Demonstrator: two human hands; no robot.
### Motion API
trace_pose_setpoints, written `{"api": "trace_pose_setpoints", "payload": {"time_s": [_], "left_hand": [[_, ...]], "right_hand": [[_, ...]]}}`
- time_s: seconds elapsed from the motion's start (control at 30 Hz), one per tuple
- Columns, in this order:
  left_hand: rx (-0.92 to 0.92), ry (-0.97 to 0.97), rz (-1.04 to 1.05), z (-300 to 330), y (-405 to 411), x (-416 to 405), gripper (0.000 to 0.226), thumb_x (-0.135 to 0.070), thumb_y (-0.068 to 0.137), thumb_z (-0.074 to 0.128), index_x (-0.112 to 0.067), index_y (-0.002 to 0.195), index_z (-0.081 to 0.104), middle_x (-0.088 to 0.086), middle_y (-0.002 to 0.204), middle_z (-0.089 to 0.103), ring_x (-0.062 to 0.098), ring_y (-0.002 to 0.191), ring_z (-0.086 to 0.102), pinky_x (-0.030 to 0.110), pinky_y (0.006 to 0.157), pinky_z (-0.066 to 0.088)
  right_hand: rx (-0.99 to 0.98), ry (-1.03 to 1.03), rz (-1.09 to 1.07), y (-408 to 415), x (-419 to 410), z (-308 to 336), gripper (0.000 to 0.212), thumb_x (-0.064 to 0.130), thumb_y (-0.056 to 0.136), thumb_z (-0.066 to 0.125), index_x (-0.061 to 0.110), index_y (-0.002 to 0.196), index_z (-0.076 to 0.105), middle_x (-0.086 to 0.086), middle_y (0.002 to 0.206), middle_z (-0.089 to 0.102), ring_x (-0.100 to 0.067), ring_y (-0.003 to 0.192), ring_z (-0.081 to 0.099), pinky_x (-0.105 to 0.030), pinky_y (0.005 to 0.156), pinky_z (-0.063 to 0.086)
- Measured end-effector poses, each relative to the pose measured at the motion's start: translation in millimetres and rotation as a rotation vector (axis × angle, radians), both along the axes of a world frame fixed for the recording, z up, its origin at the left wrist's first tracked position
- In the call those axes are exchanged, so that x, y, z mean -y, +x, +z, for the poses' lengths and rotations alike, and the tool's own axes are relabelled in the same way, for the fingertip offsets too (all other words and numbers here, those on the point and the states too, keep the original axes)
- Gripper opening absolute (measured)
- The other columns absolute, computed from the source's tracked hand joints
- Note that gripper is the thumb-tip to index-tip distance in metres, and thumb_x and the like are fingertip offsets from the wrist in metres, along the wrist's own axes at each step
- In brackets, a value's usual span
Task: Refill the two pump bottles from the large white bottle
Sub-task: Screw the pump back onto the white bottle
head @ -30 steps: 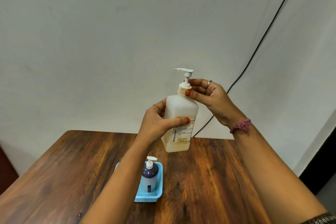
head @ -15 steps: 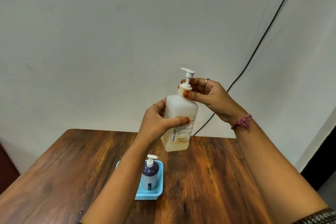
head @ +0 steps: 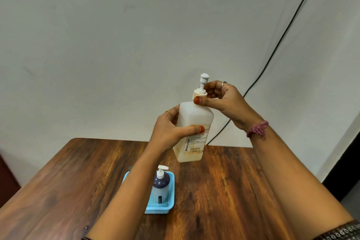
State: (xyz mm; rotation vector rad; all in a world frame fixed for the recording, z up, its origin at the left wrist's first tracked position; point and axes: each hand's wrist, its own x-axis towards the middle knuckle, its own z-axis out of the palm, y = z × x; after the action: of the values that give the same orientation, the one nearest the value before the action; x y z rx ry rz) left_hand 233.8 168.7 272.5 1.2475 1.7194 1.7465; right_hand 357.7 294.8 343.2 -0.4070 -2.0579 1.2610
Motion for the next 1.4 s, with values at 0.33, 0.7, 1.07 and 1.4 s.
{"api": "trace_pose_setpoints", "payload": {"time_s": [0.33, 0.7, 1.07, 1.4], "left_hand": [[-0.002, -0.004, -0.004, 0, -1, -1, 0.068, -0.03, 0.061, 0.088, -0.028, 0.122, 0.059, -0.008, 0.108, 0.069, 0.01, 0.095, 0.068, 0.033, 0.079, 0.059], [-0.019, -0.009, -0.007, -2, -1, -2, 0.064, -0.028, 0.062, 0.087, -0.029, 0.12, 0.058, -0.01, 0.105, 0.069, 0.005, 0.091, 0.068, 0.022, 0.072, 0.057], [-0.027, -0.001, 0.043, -7, 0, -7, 0.068, -0.028, 0.062, 0.087, -0.031, 0.122, 0.056, -0.009, 0.108, 0.067, 0.007, 0.094, 0.066, 0.019, 0.071, 0.056], [0.011, 0.018, 0.009, -6, 3, -9, 0.068, -0.028, 0.061, 0.087, -0.03, 0.122, 0.057, -0.008, 0.11, 0.068, 0.01, 0.096, 0.067, 0.028, 0.076, 0.059]], "right_hand": [[0.061, -0.02, 0.201, 7, -2, 3, 0.048, 0.018, 0.081, 0.07, 0.017, 0.126, 0.055, 0.0, 0.121, 0.066, -0.012, 0.115, 0.06, -0.029, 0.096, 0.049], [0.135, -0.004, 0.11, 3, -4, -3, 0.057, 0.038, 0.069, 0.073, 0.021, 0.122, 0.057, 0.007, 0.118, 0.065, -0.006, 0.112, 0.059, -0.024, 0.092, 0.049], [-0.015, -0.013, -0.105, -7, 1, -18, 0.039, 0.03, 0.069, 0.082, 0.017, 0.104, 0.068, 0.004, 0.1, 0.071, -0.005, 0.095, 0.066, -0.025, 0.082, 0.053], [0.038, 0.028, -0.052, 1, -1, -4, 0.038, 0.03, 0.072, 0.079, 0.019, 0.107, 0.069, 0.003, 0.104, 0.072, -0.008, 0.102, 0.065, -0.037, 0.097, 0.05]]}}
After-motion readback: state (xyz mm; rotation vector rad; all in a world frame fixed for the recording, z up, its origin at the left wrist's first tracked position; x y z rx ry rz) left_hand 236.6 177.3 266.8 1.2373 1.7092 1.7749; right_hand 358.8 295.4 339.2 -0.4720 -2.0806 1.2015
